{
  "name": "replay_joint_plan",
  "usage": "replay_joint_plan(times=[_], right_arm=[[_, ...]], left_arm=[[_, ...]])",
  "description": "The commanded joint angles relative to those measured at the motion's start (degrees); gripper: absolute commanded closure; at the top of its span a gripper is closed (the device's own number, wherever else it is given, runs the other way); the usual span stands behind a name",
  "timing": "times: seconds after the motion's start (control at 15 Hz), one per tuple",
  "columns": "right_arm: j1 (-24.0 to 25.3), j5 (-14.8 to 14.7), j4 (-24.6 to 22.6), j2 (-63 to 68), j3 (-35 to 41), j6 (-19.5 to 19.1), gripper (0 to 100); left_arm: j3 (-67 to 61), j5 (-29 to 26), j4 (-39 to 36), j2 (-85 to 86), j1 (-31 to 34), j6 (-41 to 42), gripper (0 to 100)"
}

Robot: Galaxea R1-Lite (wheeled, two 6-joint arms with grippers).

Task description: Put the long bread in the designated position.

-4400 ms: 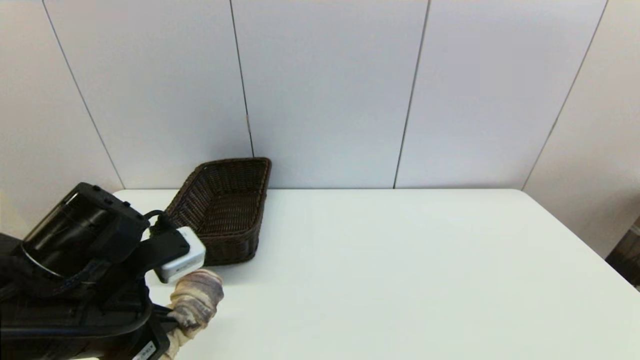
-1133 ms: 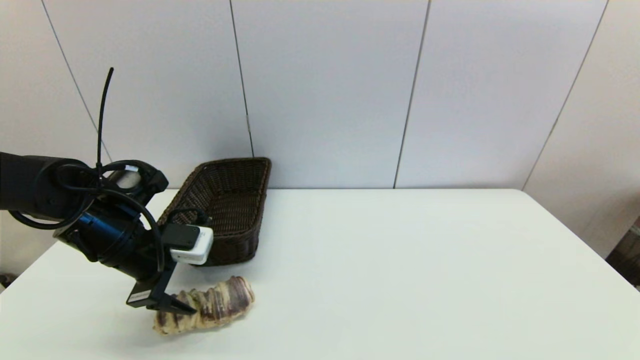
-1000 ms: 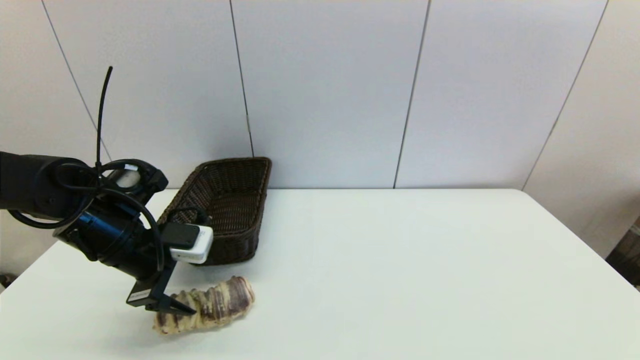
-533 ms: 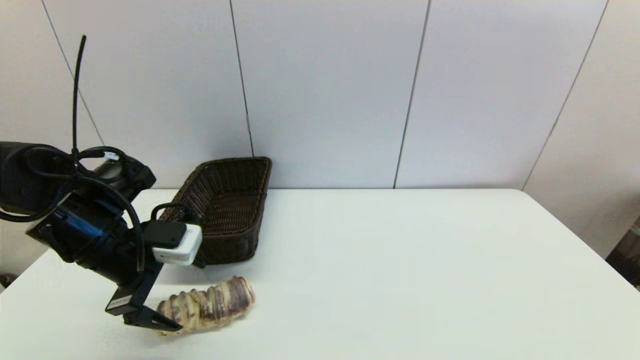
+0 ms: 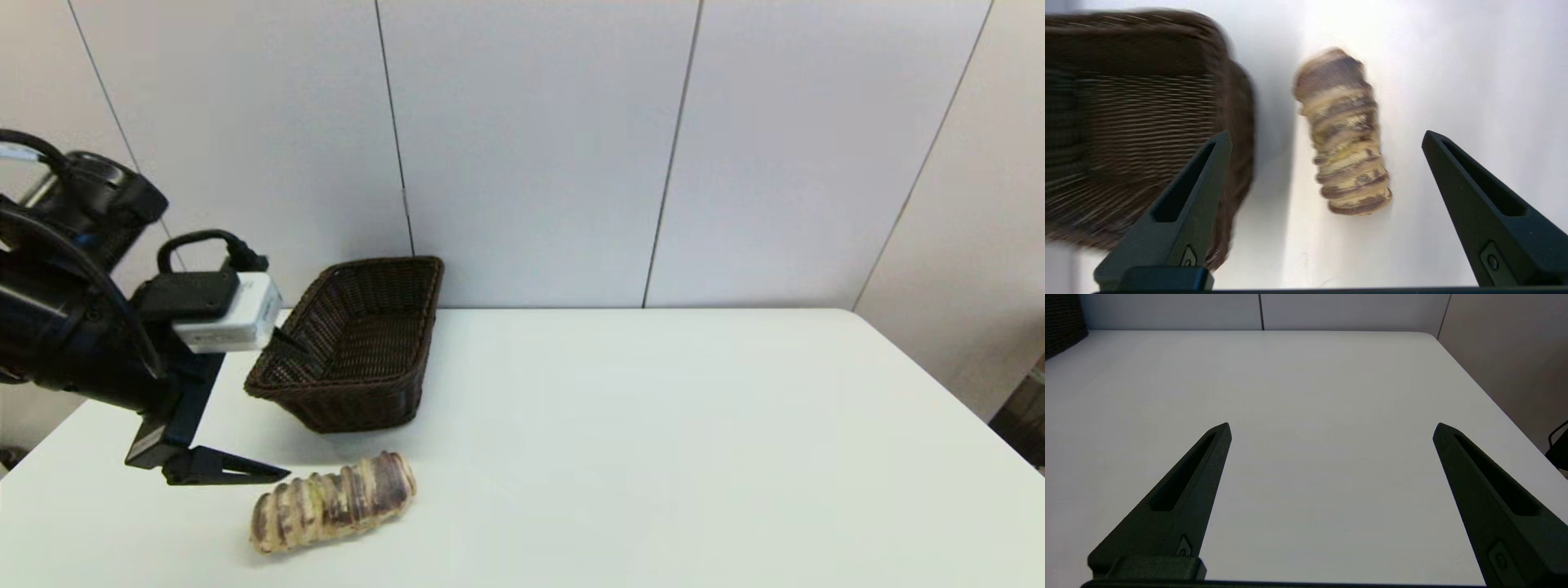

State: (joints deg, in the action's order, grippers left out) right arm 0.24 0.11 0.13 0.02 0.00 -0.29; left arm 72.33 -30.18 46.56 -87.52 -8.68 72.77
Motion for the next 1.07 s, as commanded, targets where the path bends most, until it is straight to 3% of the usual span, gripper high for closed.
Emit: replay_joint_plan(times=[0.07,0.4,0.73,1.07], right_arm=[[0.0,0.0,0.0,0.1,0.0,-0.1,0],[0.0,0.0,0.0,0.1,0.0,-0.1,0],[0.0,0.1,0.0,0.1,0.0,-0.1,0],[0.0,0.0,0.0,0.1,0.0,-0.1,0]], left_arm=[[3.0,0.7,-2.0,10.7,0.3,-15.2,0],[-5.0,13.8,-8.5,23.7,0.4,-40.2,0],[-25.6,30.8,-32.1,34.6,0.4,-56.0,0],[-48.1,33.5,-52.5,48.0,0.8,-61.1,0]])
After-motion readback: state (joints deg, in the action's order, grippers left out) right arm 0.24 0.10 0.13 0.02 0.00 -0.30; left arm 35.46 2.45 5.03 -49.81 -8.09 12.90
